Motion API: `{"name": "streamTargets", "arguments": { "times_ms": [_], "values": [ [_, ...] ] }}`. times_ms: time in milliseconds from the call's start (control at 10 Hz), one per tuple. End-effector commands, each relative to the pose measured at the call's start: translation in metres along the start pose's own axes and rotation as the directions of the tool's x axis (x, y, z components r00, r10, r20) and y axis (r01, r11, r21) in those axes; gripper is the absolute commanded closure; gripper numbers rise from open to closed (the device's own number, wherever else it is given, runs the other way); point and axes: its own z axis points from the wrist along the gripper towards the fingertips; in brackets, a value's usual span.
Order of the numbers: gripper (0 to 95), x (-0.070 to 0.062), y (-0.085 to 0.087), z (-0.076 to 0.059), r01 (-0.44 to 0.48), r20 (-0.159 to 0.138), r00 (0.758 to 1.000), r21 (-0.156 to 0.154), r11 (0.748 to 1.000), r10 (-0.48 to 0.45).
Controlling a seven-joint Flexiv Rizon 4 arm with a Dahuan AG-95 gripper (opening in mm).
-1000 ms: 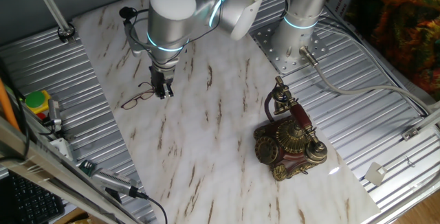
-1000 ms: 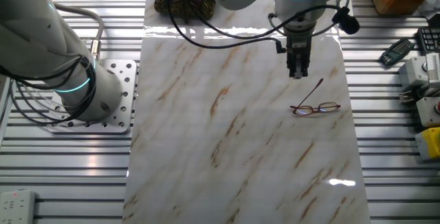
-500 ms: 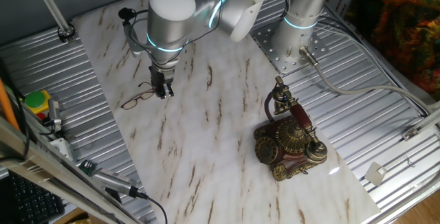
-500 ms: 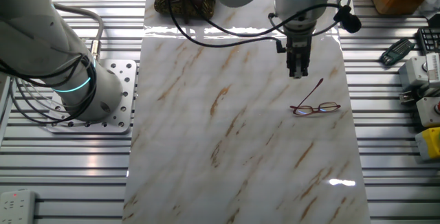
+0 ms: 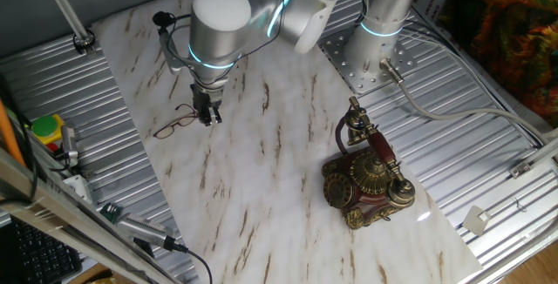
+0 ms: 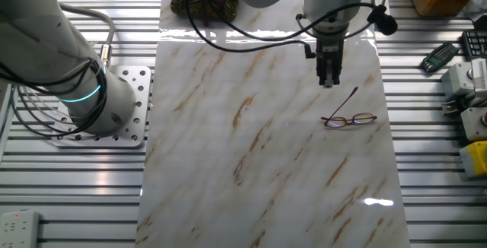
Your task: Unfold the leg of the glasses (with one hand)
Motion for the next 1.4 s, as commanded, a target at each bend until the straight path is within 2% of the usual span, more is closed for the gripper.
{"name": "streamTargets", "arguments": {
  "times_ms": [100, 500, 1400],
  "values": [
    [95.0, 0.002, -0.002, 0.000, -0.001, 0.004, 1.000, -0.002, 1.000, 0.001],
    [95.0, 0.005, -0.005, 0.003, 0.001, 0.008, 1.000, 0.004, 1.000, -0.001],
    [95.0, 0.002, -0.029, 0.016, 0.035, 0.037, 0.999, 0.003, 0.999, -0.035]
  ]
}}
